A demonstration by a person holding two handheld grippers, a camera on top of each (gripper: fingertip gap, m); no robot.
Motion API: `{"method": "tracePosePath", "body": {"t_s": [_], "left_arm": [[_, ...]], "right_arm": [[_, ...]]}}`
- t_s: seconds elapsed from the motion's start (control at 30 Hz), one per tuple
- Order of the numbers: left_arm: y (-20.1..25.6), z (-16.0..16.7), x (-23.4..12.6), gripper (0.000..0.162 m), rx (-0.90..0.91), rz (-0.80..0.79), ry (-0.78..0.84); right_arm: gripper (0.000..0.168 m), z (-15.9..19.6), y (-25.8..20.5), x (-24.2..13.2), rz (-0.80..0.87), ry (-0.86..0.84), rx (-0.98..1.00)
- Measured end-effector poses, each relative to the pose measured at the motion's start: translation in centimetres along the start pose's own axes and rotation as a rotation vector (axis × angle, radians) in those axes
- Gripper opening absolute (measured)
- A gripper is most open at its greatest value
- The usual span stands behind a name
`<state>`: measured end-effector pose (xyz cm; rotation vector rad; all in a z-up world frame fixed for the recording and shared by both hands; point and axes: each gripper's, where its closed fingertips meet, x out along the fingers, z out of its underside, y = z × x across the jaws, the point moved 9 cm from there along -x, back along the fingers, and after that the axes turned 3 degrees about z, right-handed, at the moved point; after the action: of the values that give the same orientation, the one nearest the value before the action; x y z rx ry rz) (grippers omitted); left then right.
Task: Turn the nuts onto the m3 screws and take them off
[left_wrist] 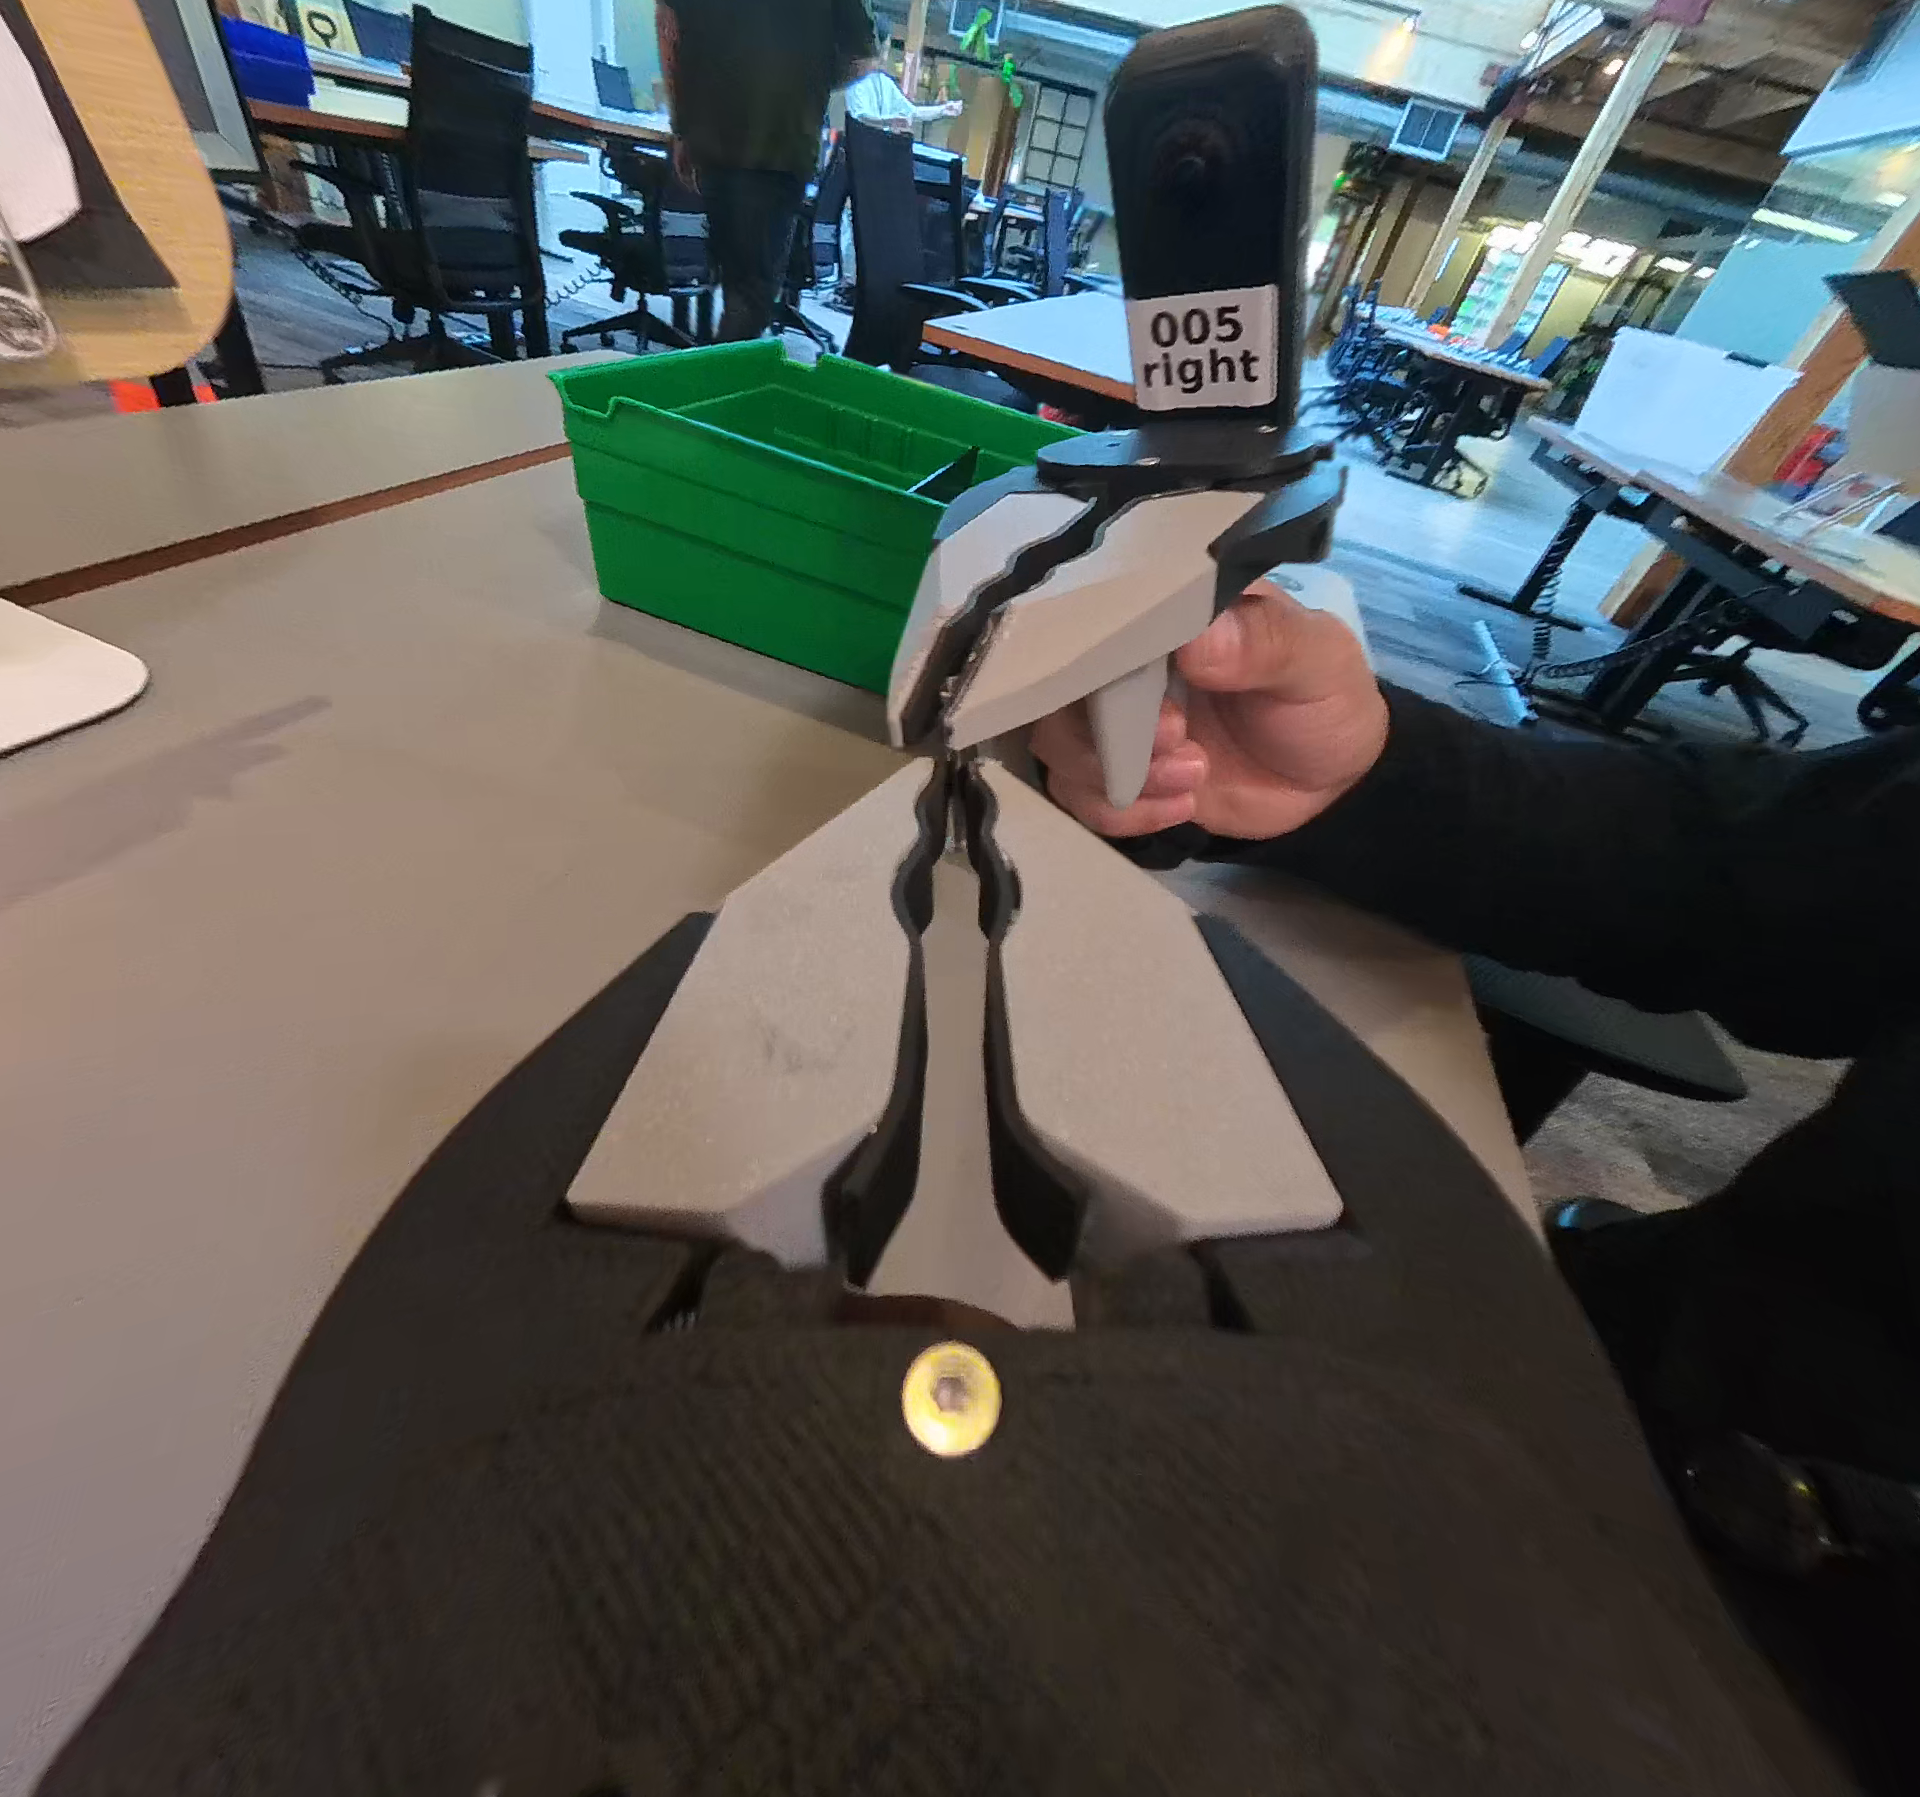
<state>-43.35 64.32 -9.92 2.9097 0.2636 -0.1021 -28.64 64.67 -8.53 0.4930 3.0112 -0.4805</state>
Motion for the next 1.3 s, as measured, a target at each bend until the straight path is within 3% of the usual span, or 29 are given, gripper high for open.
{"method": "tracePosePath", "body": {"t_s": [0.8, 1.03, 1.3], "left_arm": [[-0.3, 0.4, 0.3, 0.0, -0.036, 0.002, 0.005], [-0.3, 0.3, 0.1, 0.0, 0.028, -0.046, -0.01], [-0.9, -0.1, -0.8, 0.0, 0.0, -0.06, 0.029]], "right_arm": [[0.002, -0.1, 0.2, 0.0, -0.005, 0.026, 0.028], [0.002, 0.0, 0.4, -0.2, 0.004, 0.02, 0.028], [0.016, -0.2, 0.6, -0.8, 0.014, 0.021, 0.011]]}}
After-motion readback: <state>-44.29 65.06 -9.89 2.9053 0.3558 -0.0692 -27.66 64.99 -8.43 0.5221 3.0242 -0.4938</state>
